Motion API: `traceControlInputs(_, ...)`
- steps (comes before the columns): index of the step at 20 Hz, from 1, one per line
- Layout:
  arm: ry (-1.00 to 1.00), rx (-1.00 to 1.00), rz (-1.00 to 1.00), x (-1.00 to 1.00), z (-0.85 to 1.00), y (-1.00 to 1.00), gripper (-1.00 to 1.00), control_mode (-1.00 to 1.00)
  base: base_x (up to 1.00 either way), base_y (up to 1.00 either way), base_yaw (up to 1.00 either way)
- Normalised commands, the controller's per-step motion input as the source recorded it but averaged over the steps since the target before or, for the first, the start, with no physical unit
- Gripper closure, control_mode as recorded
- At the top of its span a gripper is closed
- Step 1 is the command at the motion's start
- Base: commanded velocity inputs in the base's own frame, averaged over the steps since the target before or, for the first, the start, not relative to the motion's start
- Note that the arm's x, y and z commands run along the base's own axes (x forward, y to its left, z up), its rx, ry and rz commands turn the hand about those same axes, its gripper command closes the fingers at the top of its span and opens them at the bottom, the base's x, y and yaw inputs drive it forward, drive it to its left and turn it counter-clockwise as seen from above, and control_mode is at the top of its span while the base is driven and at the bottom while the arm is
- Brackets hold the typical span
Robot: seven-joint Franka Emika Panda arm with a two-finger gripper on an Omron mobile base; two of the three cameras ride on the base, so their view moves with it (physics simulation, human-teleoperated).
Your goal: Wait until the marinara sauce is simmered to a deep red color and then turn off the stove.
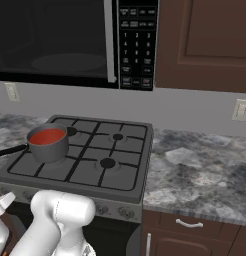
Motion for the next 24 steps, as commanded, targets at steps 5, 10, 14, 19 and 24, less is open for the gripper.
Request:
traceControlInputs(5,0.0,0.0,0.0,0.0,0.0,0.0,1.0,-1.0,0.0,0.0,0.0)
traceControlInputs(10,0.0,0.0,0.0,0.0,0.0,0.0,1.0,-1.0,0.0,0.0,0.0)
traceControlInputs(14,0.0,0.0,0.0,0.0,0.0,0.0,1.0,-1.0,0.0,0.0,0.0)
traceControlInputs(19,0.0,0.0,0.0,0.0,0.0,0.0,1.0,-1.0,0.0,0.0,0.0)
traceControlInputs(24,0.0,0.0,0.0,0.0,0.0,0.0,1.0,-1.0,0.0,0.0,0.0)
